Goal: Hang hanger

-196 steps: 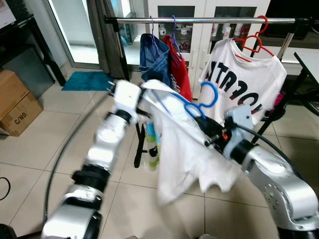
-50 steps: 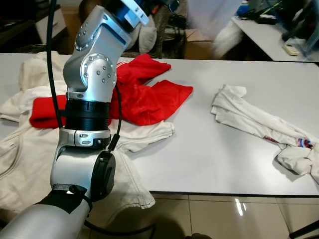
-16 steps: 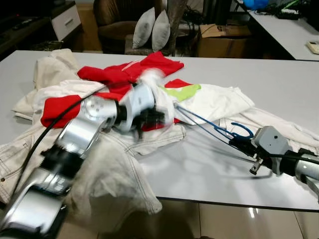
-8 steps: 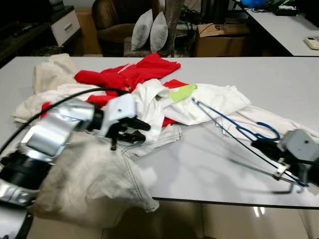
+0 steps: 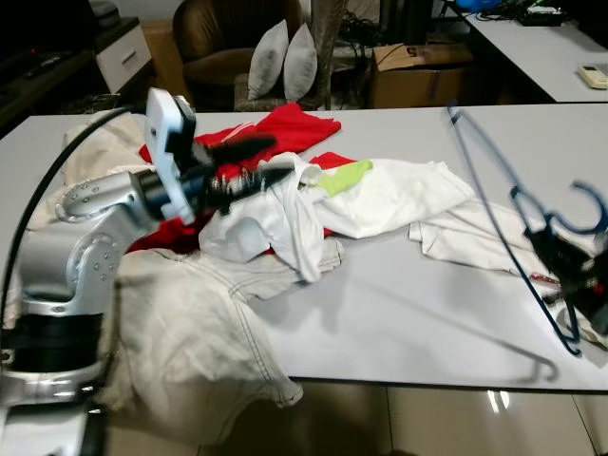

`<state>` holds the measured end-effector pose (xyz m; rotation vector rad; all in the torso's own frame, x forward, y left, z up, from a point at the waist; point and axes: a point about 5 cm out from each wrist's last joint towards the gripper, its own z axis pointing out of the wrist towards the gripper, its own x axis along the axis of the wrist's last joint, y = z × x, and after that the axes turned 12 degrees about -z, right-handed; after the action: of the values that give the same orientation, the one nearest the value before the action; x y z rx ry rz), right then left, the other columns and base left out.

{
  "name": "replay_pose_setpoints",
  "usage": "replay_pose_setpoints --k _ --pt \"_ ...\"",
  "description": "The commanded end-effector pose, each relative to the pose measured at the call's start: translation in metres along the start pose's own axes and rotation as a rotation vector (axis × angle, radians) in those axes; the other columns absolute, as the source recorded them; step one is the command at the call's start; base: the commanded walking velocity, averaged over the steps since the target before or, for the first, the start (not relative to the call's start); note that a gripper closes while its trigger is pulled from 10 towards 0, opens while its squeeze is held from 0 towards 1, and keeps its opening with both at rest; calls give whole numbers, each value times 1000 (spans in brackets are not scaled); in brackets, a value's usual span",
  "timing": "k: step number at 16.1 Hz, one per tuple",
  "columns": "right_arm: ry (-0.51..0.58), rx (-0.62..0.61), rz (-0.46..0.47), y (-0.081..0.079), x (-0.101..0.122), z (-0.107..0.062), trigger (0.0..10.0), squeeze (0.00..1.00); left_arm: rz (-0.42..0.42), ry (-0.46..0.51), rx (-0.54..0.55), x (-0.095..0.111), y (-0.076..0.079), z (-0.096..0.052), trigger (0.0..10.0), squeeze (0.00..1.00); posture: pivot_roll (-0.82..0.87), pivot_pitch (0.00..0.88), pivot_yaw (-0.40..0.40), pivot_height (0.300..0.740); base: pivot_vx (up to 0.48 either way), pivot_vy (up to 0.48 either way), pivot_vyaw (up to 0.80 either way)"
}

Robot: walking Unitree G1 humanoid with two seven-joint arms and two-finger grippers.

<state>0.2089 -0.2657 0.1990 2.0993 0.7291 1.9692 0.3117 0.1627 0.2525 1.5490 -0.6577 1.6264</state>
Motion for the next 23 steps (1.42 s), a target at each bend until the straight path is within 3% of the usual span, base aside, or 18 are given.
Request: replay_pose_setpoints --k 1,2,5,6,7,8,10,12,17,20,21,23 --pt "43 -15 37 -5 11 4 10000 0 26 29 191 -4 -14 2 10000 98 -230 0 111 740 0 0 0" --pt "62 0 47 -12 15 7 10000 0 25 28 273 -13 -17 4 10000 0 -231 0 108 740 0 0 0" --pt "67 -76 124 -26 16 18 10000 0 -50 103 360 -37 -7 1 10000 0 -228 0 94 740 0 0 0" --pt "69 -130 202 -36 18 22 10000 0 -49 132 452 -45 -4 -3 10000 0 -222 0 84 740 0 0 0" --pt "68 -140 220 -40 18 23 10000 0 -50 139 474 -48 -3 -4 10000 0 -222 0 84 740 0 0 0" --pt "52 -144 228 -67 16 31 10000 0 -46 104 516 -69 5 -13 10000 0 -209 0 62 740 0 0 0" --pt "39 -161 227 -82 10 37 10000 0 -32 73 560 -83 10 -21 10000 0 -187 0 26 740 0 -154 0" --pt "33 -234 263 -85 9 38 10000 0 -12 78 613 -81 16 -32 10000 0 -158 0 -10 740 0 -480 0" --pt "50 -194 300 -98 14 37 10000 0 -12 69 646 -83 19 -41 10000 0 -178 0 -25 740 0 -472 0" --pt "34 -191 294 -104 7 35 10000 0 -22 48 600 -90 18 -29 10000 0 -243 0 33 740 0 -441 0" --pt "21 -234 296 -101 3 36 10000 0 -8 32 573 -94 14 -18 10000 0 -260 0 40 740 0 -416 0" --pt "8 -260 336 -98 4 35 10000 0 -4 31 553 -91 15 -11 10000 0 -268 0 44 740 0 -416 0"
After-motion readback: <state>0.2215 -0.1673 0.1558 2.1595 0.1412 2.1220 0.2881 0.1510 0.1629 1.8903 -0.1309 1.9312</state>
